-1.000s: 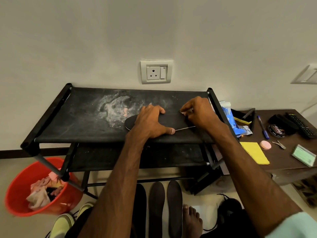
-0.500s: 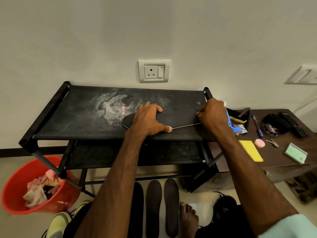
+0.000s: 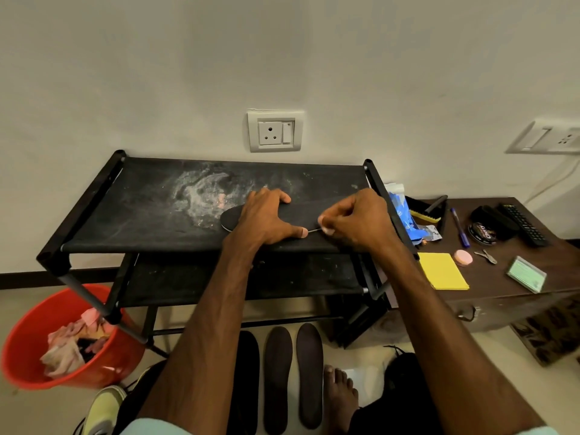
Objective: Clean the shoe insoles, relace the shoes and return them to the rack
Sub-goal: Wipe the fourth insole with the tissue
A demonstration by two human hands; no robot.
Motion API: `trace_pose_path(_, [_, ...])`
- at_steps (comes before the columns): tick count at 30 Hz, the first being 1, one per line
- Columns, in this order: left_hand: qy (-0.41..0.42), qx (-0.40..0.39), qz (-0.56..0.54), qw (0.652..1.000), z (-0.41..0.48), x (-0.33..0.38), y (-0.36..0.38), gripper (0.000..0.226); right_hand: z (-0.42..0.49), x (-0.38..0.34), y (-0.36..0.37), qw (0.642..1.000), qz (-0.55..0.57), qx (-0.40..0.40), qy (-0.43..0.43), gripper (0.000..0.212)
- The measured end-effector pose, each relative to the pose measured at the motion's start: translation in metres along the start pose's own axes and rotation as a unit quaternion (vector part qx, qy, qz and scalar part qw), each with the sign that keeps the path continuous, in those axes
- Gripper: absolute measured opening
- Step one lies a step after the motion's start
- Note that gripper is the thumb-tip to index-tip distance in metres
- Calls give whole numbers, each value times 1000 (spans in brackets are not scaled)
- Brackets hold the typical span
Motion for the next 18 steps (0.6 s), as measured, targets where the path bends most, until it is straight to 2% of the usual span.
trace_pose_path(4, [9,-7,-2,1000,-2,0,-2,82,-3,8,-17,990,104,87,-29,3])
trace_pose_path(8, [12,-15,-3,1000,-3,1,-3,82,-5,28,-3,971,237,26,26,6])
trace_pose_path(10, [17,-17,1,1000,-3,1,-3,81,-6,31,1,946,317,-28,52,20])
trace_pose_path(12, [21,-18,3,1000,-4,2,-3,80,-6,32,3,931,351,-75,67,36])
trace_pose_path(14, [26,-19,8,999,-4,2,-3,80,-6,34,3,935,337,-82,74,43])
trace_pose_path(18, [29,-26,18,999,-5,2,-2,81,-11,30,0,941,331,-53,55,23])
Point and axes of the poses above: each hand's wrist, its own z-axis towards the middle knuckle, its own y-axis out of the palm, x = y × z, the point moved 6 cm from there along z, towards the middle knuckle, and after that the axes turned 1 degree about -z, right-handed, at the moved point
